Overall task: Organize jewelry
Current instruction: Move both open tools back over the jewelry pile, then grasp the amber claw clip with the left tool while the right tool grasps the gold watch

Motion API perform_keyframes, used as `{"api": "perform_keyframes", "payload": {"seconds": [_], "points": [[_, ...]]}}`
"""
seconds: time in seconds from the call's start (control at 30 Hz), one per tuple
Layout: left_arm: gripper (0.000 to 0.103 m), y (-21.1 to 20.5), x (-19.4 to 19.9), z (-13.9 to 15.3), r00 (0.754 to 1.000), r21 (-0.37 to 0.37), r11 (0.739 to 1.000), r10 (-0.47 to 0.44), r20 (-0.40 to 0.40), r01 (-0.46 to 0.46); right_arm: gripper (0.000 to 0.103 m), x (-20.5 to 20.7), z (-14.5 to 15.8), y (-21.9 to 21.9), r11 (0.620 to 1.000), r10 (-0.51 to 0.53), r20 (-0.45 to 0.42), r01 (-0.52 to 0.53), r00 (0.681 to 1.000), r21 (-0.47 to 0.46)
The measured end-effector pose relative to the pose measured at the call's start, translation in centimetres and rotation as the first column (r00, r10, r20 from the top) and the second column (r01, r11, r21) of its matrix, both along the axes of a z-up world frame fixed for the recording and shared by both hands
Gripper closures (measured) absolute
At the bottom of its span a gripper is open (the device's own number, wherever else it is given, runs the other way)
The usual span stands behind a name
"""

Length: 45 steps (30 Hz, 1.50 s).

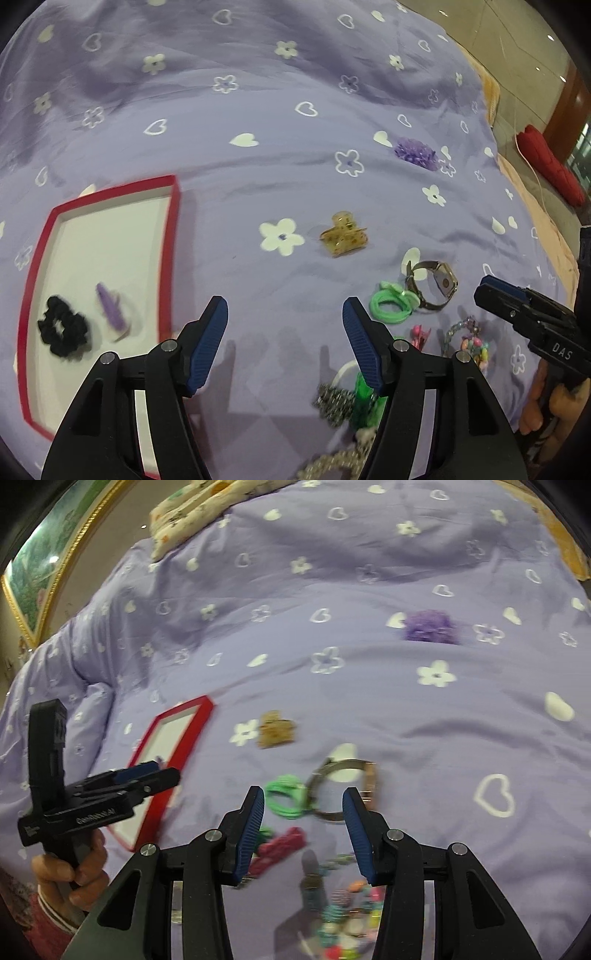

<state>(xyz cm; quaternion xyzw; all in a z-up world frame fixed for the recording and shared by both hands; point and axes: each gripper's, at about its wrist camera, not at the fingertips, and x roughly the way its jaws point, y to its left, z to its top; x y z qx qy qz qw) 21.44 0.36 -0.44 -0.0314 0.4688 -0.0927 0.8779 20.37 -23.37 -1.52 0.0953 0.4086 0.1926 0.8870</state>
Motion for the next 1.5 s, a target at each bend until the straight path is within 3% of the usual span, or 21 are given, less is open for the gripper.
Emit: {"api": "perform_keyframes", "payload": {"seconds": [0.53, 0.8, 0.83, 0.9, 0.93, 1.2, 1.5], "points": [[0.039, -4.1, 6.5, -3.5, 0.994, 0.024, 0.995, -0.091, -0.068, 0.092, 0.059, 2.7, -3.1, -0.8, 0.998, -0.036, -0.051, 0.034, 0.998, -0.052], [0.039, -5.9, 9.1, -4.7, 0.988, 0.035, 0.989, -0.140, -0.064, 0.142, 0.082, 3.5, -4.3, -0.5, 0.998, -0.028, -0.074, 0.023, 0.997, -0.064], [0.041, -6.0, 9.2, -4.8, 0.988, 0.039, 0.989, -0.141, -0.063, 0.144, 0.084, 3.5, -4.3, -0.5, 0.998, -0.030, -0.072, 0.025, 0.997, -0.066], [0.059, -6.3, 9.3, -4.8, 0.987, 0.029, 0.988, -0.152, -0.050, 0.153, 0.091, 3.5, -4.3, -0.7, 0.997, -0.039, -0.065, 0.035, 0.997, -0.064], [0.075, -6.4, 9.3, -4.8, 0.986, 0.021, 0.987, -0.156, -0.051, 0.158, 0.091, 3.5, -4.3, -0.9, 0.998, -0.043, -0.062, 0.040, 0.997, -0.056], [0.077, -5.4, 8.2, -4.0, 0.991, -0.022, 0.992, -0.126, -0.044, 0.125, 0.095, 3.1, -3.5, -1.5, 0.998, -0.051, -0.037, 0.050, 0.998, -0.033], [0.077, -1.4, 4.0, -1.7, 0.999, -0.080, 0.996, -0.048, -0.019, 0.047, 0.095, 2.2, -2.0, 0.8, 1.000, 0.003, -0.009, -0.003, 1.000, -0.025]]}}
